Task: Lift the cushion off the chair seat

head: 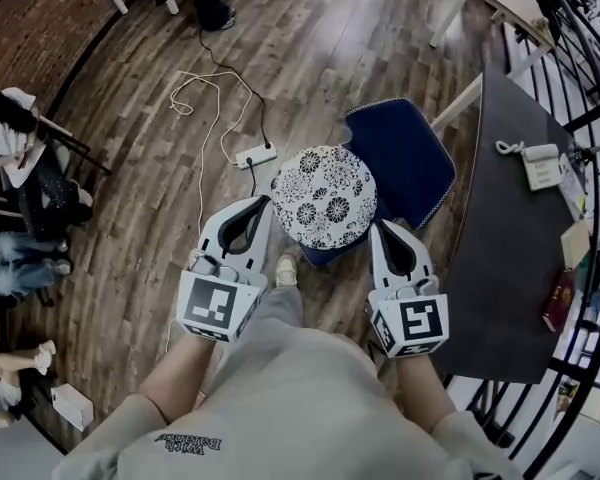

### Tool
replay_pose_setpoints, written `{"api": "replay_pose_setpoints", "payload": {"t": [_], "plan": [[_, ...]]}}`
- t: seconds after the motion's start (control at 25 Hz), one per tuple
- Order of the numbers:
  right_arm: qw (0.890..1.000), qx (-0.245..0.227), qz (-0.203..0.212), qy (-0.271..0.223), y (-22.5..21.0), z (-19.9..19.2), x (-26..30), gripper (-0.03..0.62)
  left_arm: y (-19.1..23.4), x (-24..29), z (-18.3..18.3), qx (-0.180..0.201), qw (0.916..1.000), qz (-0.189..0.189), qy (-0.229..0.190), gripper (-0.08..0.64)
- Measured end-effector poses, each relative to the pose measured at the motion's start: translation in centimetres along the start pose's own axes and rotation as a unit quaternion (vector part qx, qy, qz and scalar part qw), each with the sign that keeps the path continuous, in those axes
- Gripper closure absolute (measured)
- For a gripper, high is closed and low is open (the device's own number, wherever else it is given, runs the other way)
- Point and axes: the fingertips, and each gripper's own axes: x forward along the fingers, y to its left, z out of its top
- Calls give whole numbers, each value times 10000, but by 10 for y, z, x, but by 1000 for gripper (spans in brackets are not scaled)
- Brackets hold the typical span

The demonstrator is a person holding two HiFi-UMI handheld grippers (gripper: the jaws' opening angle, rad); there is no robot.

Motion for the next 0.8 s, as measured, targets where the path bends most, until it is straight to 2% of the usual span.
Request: {"api": "replay_pose_setpoints", "payload": {"t": [0.32, 0.52, 0.8], "plan": [[9996, 13, -292, -7, -4, 30, 66, 589, 58, 45, 9, -51, 9994, -336, -56, 555], [9994, 45, -343, 91, -13, 29, 84, 589, 60, 64, 2, -146, 9985, -516, 52, 555], [9994, 116, -175, 268, -25, 17, 102, 589, 62, 82, -13, -287, 9982, -452, 270, 555]]}}
